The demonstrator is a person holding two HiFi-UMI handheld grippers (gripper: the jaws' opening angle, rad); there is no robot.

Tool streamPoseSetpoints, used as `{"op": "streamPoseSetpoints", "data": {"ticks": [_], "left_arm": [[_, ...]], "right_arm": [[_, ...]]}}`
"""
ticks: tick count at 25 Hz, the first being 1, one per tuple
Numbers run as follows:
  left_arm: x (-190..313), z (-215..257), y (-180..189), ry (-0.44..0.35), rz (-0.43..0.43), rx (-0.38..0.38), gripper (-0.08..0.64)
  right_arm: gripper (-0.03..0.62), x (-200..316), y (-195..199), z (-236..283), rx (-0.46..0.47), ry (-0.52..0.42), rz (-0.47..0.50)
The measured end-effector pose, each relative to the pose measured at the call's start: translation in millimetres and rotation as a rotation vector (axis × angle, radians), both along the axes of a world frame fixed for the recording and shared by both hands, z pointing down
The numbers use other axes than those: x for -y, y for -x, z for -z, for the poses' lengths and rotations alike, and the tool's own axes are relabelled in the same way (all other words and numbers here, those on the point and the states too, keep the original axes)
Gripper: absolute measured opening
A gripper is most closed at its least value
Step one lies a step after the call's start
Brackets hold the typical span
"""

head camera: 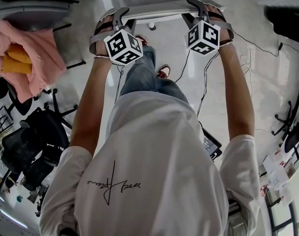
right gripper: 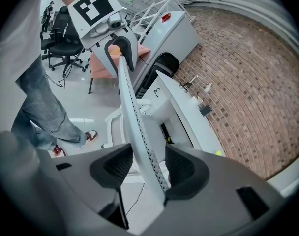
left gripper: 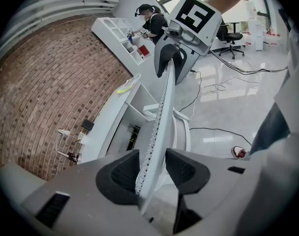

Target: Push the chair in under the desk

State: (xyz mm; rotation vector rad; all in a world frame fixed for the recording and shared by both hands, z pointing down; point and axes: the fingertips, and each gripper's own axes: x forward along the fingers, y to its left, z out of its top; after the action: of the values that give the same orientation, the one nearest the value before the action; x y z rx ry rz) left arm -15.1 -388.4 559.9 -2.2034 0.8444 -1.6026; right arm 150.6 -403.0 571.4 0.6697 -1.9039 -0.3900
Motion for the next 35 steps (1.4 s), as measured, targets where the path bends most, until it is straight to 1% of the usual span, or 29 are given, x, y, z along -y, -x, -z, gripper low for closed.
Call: {"op": "streamPoseSetpoints", "data": {"ticks": [8, 10, 13, 16, 20, 26, 30, 33, 35], "left_arm": [[-3, -1, 2, -0.005, 0.015, -0.003, 0.167], [-3, -1, 3, -0.01, 0.021, -0.005, 0.17], [-3, 0, 6, -0.008, 0.028, -0.009, 0.173], [-5, 1, 7, 0.005, 0.033, -0.027, 0.172], [-9, 8, 4, 0.012, 0.044, -0.079, 0.172], [-18, 29, -4, -0.003, 0.06, -0.176, 0.166], [-29, 44, -14, -0.017, 0.06, -0.249, 0.147], [-38, 54, -21, -0.03, 0.057, -0.286, 0.118], [-44, 59, -25, -0.033, 0.053, -0.304, 0.104]], "right_arm": [[0.224, -5, 3, 1, 0.011, 0.024, -0.021], [0.224, -8, 4, 3, 0.029, 0.039, -0.032], [0.218, -12, 6, 8, 0.08, 0.071, -0.062], [0.207, -18, 7, 15, 0.113, 0.069, -0.082], [0.192, -24, 5, 26, 0.155, 0.05, -0.107], [0.109, -36, 3, 47, 0.254, 0.044, -0.16], [0.069, -48, 6, 58, 0.331, 0.068, -0.19], [0.056, -58, 10, 66, 0.389, 0.089, -0.199], [0.051, -65, 13, 71, 0.412, 0.103, -0.204]]}}
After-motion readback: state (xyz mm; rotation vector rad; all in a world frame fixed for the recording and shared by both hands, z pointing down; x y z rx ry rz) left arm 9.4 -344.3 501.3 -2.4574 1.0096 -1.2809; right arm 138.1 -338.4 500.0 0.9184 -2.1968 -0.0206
